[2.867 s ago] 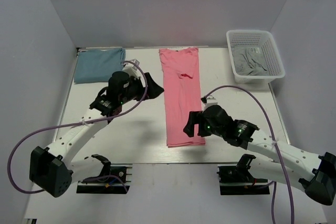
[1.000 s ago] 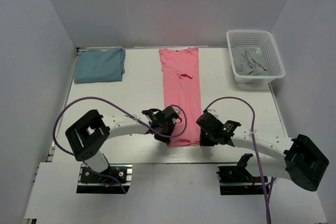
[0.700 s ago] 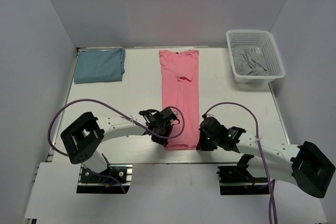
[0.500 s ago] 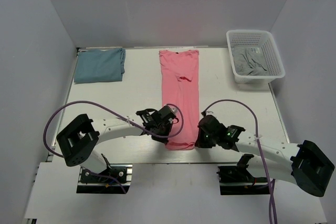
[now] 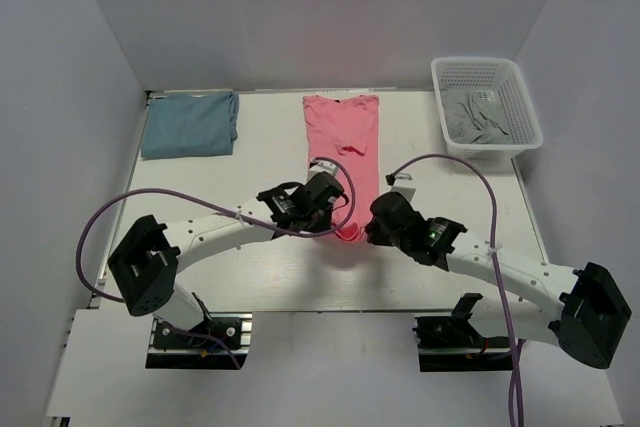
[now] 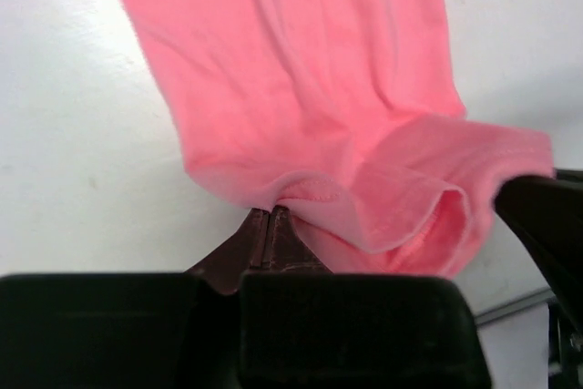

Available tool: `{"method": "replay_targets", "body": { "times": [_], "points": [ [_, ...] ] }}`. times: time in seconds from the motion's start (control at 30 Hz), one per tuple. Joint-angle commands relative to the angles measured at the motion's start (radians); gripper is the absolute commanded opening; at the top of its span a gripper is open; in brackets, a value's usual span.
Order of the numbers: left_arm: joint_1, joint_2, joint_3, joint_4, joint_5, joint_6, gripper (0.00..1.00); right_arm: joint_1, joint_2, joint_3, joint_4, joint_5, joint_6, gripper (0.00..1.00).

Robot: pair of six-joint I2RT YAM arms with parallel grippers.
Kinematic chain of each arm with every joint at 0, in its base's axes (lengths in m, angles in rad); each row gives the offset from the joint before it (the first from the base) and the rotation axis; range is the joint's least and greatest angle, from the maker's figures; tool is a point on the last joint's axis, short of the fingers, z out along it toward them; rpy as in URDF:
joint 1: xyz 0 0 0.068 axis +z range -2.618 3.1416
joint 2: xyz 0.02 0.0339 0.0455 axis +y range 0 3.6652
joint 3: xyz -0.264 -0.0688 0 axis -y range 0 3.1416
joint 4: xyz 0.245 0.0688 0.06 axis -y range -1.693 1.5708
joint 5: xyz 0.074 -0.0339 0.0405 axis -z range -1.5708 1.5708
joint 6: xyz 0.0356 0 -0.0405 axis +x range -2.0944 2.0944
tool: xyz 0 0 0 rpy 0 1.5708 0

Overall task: Fold and stack the t-shirts
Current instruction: Fold the folded rectangular tshirt in 1/3 of the way

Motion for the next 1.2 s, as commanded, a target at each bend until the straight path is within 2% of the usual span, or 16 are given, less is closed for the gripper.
{"method": "replay_targets", "body": {
  "times": [0.0,0.1,0.23,0.43,0.87,1.17],
  "points": [
    [0.041,0.004,0.067,0.013,-0.12,0.015,0.0,-0.012,0.05,0.104,0.005,0.156,-0.04,0.0],
    [0.066,0.043,0.133,0.003,-0.174,0.026,0.0,-0.028,0.103,0.175,-0.002,0.209,-0.065,0.0],
    [0.101,0.087,0.196,0.042,-0.174,0.073,0.0,-0.06,0.159,0.241,0.001,0.245,-0.096,0.0],
    [0.152,0.17,0.313,0.055,-0.183,0.109,0.0,-0.124,0.246,0.324,0.092,0.254,-0.229,0.0],
    [0.265,0.348,0.457,0.096,-0.142,0.161,0.0,-0.281,0.49,0.476,0.211,0.049,-0.361,0.0],
    [0.334,0.457,0.523,0.134,-0.064,0.184,0.0,-0.356,0.653,0.594,0.192,-0.068,-0.39,0.0]
  ]
}}
